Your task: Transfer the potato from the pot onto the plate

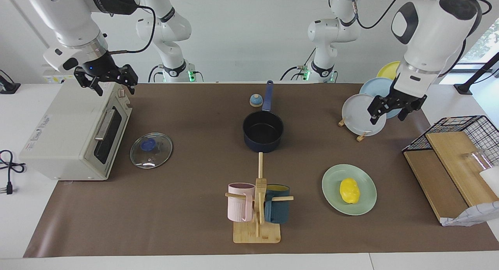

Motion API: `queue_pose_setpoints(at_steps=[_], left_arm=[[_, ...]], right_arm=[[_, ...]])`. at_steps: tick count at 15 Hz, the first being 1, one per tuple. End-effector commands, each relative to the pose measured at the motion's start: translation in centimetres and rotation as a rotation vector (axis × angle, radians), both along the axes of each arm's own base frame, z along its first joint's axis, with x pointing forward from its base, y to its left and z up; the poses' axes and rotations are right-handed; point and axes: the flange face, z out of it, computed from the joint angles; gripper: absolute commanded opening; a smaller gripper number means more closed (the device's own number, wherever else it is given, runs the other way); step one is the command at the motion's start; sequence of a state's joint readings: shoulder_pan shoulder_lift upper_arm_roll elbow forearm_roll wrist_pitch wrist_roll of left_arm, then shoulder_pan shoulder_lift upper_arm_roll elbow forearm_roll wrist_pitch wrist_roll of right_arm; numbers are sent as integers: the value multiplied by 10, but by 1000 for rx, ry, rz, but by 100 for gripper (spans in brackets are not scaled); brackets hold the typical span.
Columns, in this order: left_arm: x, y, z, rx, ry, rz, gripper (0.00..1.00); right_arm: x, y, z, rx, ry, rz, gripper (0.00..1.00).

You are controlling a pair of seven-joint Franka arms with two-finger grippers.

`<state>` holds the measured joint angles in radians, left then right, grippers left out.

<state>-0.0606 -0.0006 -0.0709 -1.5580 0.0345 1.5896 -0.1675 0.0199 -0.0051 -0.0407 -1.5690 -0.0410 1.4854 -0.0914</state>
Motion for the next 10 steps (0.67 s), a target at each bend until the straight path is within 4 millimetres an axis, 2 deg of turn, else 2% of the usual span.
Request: queue_pose_setpoints(at_steps=[1, 2, 3, 4, 9, 10], left_arm=[[-28, 4, -13, 4, 80, -56, 100], [-36, 2, -20, 6, 82, -56, 100], [-33, -1, -27, 5, 65, -58, 100], [-29, -4, -26, -2, 36, -50, 100], [-23, -2, 4, -5, 60, -63, 100], [-23, -4, 4, -5, 55, -85, 100]], right_arm=[[-5, 0, 1, 21, -3, -20, 100], [-5, -1, 1, 21, -3, -21, 100], [-5, -1, 1, 21, -3, -21, 100], [-5, -1, 1, 21, -3, -21, 100], [-5, -1, 1, 21, -3, -21, 100], [-5, 0, 1, 21, -3, -20, 100]])
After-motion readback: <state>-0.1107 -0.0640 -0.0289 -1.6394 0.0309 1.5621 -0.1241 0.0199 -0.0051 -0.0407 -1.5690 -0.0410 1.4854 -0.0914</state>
